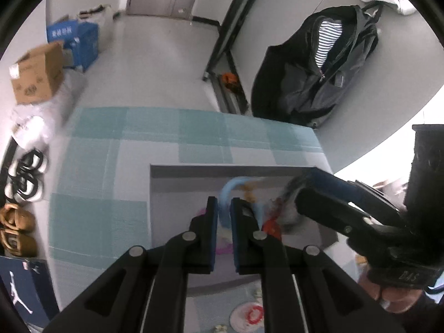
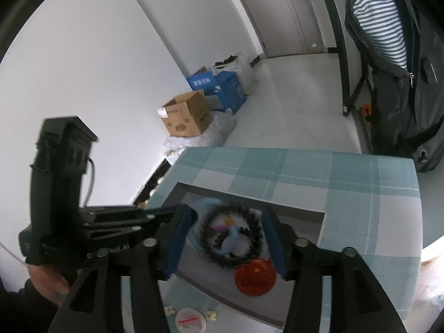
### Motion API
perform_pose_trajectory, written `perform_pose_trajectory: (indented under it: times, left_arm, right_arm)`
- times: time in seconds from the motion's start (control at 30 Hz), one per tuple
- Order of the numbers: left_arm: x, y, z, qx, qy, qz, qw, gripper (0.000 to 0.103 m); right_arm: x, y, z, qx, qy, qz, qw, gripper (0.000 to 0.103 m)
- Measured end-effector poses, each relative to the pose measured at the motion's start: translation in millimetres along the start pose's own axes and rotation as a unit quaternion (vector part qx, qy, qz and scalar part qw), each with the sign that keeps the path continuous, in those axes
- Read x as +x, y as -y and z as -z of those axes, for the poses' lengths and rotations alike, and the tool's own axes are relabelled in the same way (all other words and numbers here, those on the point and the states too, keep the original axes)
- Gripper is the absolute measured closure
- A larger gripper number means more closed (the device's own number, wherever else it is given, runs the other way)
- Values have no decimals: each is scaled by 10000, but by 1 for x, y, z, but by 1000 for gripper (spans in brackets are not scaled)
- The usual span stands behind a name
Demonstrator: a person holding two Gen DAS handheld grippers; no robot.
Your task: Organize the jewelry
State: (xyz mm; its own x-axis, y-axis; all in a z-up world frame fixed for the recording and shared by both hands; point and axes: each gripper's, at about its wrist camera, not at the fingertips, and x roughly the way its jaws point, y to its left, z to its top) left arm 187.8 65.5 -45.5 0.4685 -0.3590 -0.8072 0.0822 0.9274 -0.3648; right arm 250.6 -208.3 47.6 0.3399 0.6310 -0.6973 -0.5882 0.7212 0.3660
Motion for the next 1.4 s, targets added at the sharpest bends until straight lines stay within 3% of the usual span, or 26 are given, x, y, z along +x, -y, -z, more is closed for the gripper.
perform_pose_trajectory:
  times: [0.07,0.13,0.2,0.33,0.5,0.83,0.97,1.3,1.4]
  left_arm:
    - [-2,-3,1,-1,21,-48,10000,85]
    - [-5,-6,2,-73,108,-92,9999,65]
    - [-12,-10,3,-172,259,-64,9995,54]
    - [-21,-12,5,-249,463,26,9986,53]
    - [-21,-8,6,-97,566,-311,9979,53]
    - [-30,-9,9,-59,796,-558,9953,53]
    - [-36,-6,15,80,939,-774,9925,53]
    - [-47,-9,50,56,960,-1136,9889,53]
    - [-48,-8,61,-22,868,-1174,9893,53]
  right_arm:
    - [-7,4,-1,70,145,-62,9999,32]
    - [-17,9,-2,175,347,-120,9992,30]
    - [-24,14,-4,269,493,-121,9984,30]
    - [-29,22,-4,400,575,-43,9975,30]
    - [-30,19,-5,329,584,-32,9977,30]
    - [-25,12,-2,63,498,51,9987,29]
    - [-30,5,2,-62,532,73,9985,23]
    - [-51,-8,45,-130,461,194,9987,15]
    - [-56,-22,58,-408,428,311,9978,13]
